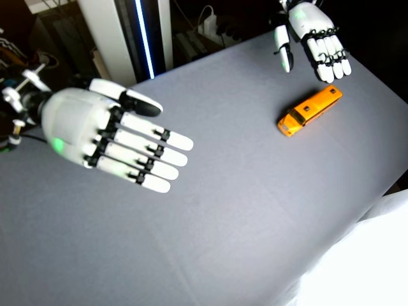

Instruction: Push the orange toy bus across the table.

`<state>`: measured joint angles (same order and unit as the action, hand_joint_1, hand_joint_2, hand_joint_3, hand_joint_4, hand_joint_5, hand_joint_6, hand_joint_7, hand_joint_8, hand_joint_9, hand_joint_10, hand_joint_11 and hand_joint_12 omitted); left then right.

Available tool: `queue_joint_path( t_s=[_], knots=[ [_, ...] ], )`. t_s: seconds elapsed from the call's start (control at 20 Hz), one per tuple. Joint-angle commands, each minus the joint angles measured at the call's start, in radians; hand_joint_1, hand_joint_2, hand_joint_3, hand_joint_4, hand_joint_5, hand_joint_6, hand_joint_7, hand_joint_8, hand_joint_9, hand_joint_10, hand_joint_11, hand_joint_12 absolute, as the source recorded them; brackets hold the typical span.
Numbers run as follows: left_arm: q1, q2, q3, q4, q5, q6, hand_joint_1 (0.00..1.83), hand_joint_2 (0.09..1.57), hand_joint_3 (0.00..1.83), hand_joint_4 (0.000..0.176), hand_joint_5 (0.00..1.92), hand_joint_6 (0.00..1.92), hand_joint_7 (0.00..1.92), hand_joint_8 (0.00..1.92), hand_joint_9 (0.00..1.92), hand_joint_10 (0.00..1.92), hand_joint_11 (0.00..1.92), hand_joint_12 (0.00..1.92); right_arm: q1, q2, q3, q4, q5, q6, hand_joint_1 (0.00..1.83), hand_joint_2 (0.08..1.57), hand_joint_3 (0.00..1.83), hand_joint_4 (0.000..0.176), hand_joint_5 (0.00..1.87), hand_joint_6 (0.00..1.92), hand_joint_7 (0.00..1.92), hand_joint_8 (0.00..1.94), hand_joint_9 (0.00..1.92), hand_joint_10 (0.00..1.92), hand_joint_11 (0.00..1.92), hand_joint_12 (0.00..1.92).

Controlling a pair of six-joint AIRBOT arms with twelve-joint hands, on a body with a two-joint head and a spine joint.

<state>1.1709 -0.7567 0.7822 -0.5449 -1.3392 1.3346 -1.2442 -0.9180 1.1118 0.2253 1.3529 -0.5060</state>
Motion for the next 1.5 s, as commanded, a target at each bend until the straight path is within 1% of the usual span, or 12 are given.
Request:
queue_joint_path(
  t_s=[0.0, 0.15, 0.2, 0.25, 0.4, 0.5, 0.6, 0.75, 0.85, 1.0, 1.35, 1.45],
  knots=[
    [-0.007, 0.003, 0.001, 0.028, -0.128, 0.005, 0.20, 1.47, 0.01, 0.000, 0.24, 0.00, 0.23, 0.00, 0.20, 0.01, 0.00, 0.68, 0.006, 0.000, 0.003, 0.014, 0.119, 0.009, 0.43, 1.37, 0.01, 0.027, 0.26, 0.01, 0.26, 0.00, 0.20, 0.01, 0.04, 0.31],
    [0.001, 0.006, 0.001, 0.000, -0.150, 0.005, 0.16, 1.49, 0.01, 0.000, 0.27, 0.00, 0.25, 0.00, 0.19, 0.00, 0.00, 0.54, 0.006, 0.000, 0.003, 0.014, 0.119, 0.010, 0.42, 1.38, 0.01, 0.004, 0.26, 0.00, 0.25, 0.00, 0.19, 0.00, 0.03, 0.31],
    [0.010, 0.010, -0.001, -0.017, -0.168, 0.005, 0.13, 1.51, 0.01, 0.000, 0.26, 0.00, 0.23, 0.00, 0.19, 0.00, 0.00, 0.55, 0.006, 0.000, 0.003, 0.014, 0.119, 0.010, 0.41, 1.37, 0.00, 0.006, 0.26, 0.00, 0.25, 0.00, 0.20, 0.00, 0.04, 0.32],
    [0.019, 0.013, -0.002, -0.032, -0.180, 0.005, 0.10, 1.51, 0.01, 0.000, 0.26, 0.00, 0.24, 0.00, 0.18, 0.00, 0.00, 0.49, 0.006, 0.000, 0.003, 0.014, 0.119, 0.010, 0.42, 1.37, 0.00, 0.000, 0.26, 0.00, 0.25, 0.00, 0.19, 0.00, 0.03, 0.32],
    [0.055, 0.024, -0.002, -0.102, -0.212, 0.006, 0.06, 1.51, 0.00, 0.000, 0.25, 0.00, 0.24, 0.00, 0.16, 0.00, 0.00, 0.36, 0.006, 0.000, 0.003, 0.014, 0.119, 0.010, 0.44, 1.38, 0.00, 0.000, 0.27, 0.00, 0.25, 0.00, 0.20, 0.00, 0.00, 0.39],
    [0.073, 0.030, -0.004, -0.157, -0.224, 0.029, 0.11, 1.51, 0.00, 0.000, 0.27, 0.00, 0.26, 0.00, 0.17, 0.00, 0.01, 0.35, 0.006, 0.000, 0.003, 0.013, 0.119, 0.011, 0.43, 1.38, 0.00, 0.000, 0.27, 0.00, 0.25, 0.00, 0.20, 0.00, 0.00, 0.40],
    [0.079, 0.032, -0.005, -0.205, -0.222, 0.068, 0.04, 1.49, 0.00, 0.000, 0.27, 0.00, 0.25, 0.00, 0.17, 0.00, 0.03, 0.32, 0.006, 0.000, 0.003, 0.013, 0.119, 0.012, 0.40, 1.38, 0.00, 0.000, 0.26, 0.00, 0.24, 0.00, 0.19, 0.00, 0.00, 0.41],
    [0.083, 0.031, 0.006, -0.287, -0.198, 0.111, 0.00, 1.45, 0.00, 0.000, 0.28, 0.00, 0.23, 0.00, 0.18, 0.00, 0.07, 0.26, 0.003, -0.001, 0.002, 0.013, 0.116, 0.013, 0.41, 1.39, 0.00, 0.000, 0.27, 0.00, 0.26, 0.00, 0.20, 0.00, 0.00, 0.45],
    [0.096, 0.030, 0.019, -0.333, -0.178, 0.112, 0.00, 1.43, 0.00, 0.000, 0.26, 0.00, 0.22, 0.00, 0.16, 0.00, 0.09, 0.15, 0.001, -0.002, 0.002, 0.012, 0.113, 0.014, 0.39, 1.38, 0.00, 0.000, 0.27, 0.00, 0.25, 0.00, 0.20, 0.00, 0.00, 0.46],
    [0.110, 0.023, 0.039, -0.389, -0.143, 0.112, 0.00, 1.43, 0.01, 0.000, 0.25, 0.00, 0.22, 0.00, 0.16, 0.00, 0.09, 0.13, 0.001, -0.002, 0.002, 0.008, 0.111, 0.015, 0.39, 1.38, 0.00, 0.002, 0.27, 0.00, 0.25, 0.00, 0.20, 0.00, 0.00, 0.44],
    [0.126, 0.001, 0.080, -0.457, -0.057, 0.116, 0.00, 1.45, 0.01, 0.000, 0.26, 0.01, 0.23, 0.01, 0.17, 0.00, 0.09, 0.11, 0.001, -0.005, 0.002, 0.005, 0.107, 0.015, 0.40, 1.40, 0.00, 0.000, 0.27, 0.00, 0.25, 0.00, 0.19, 0.00, 0.00, 0.41],
    [0.126, -0.016, 0.099, -0.467, -0.022, 0.117, 0.06, 1.48, 0.01, 0.000, 0.30, 0.01, 0.29, 0.01, 0.22, 0.01, 0.13, 0.12, 0.001, -0.005, 0.002, 0.003, 0.105, 0.015, 0.41, 1.40, 0.00, 0.000, 0.27, 0.00, 0.25, 0.00, 0.18, 0.00, 0.00, 0.39]
  ],
)
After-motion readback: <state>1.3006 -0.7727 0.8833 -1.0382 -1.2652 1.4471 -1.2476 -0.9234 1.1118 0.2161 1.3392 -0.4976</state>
